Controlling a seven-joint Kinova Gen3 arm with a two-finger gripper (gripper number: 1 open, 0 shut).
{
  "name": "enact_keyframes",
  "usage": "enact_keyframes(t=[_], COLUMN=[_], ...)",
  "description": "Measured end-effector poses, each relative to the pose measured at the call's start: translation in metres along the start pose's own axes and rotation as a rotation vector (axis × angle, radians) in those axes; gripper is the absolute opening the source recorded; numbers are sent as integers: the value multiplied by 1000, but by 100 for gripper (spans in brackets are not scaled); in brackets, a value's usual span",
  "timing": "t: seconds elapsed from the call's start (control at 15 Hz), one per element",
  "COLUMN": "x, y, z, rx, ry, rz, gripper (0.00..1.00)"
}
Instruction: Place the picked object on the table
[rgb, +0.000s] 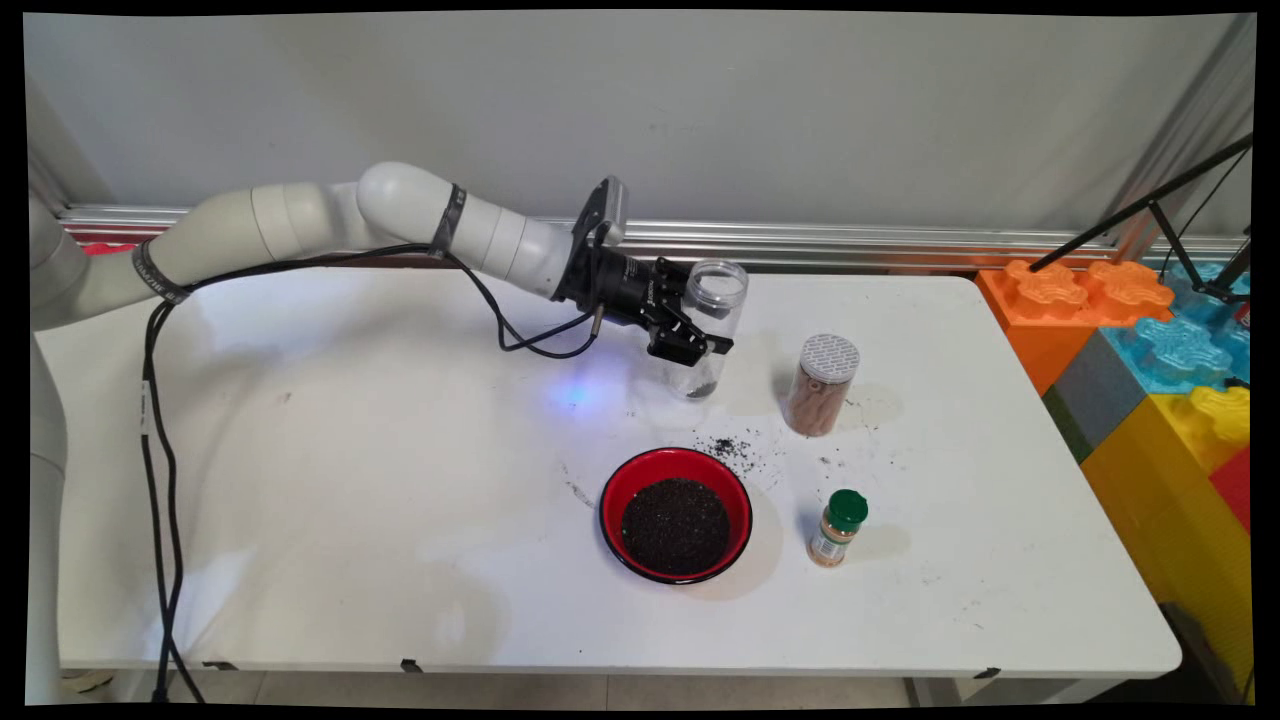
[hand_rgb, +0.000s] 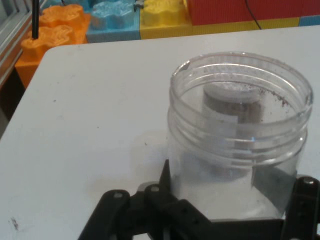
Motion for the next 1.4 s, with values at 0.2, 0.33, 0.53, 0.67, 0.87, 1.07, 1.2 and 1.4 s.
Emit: enact_keyframes(t=[0.2,0.33,0.53,0.67,0.87,1.07,1.2,1.4], x=[-3,-4,-5,-7,-9,-11,-12,-16], y=[1,2,2,2,3,4,5,6], z=[1,1,0,-2,-3,-3,-4,-5], rx=[3,6,9,12,13,13,13,12], ry=[1,4,9,9,9,9,9,8], rz=[-16,-28,-49,-58,-63,-62,-61,-63], gripper=[0,0,0,0,0,0,0,0])
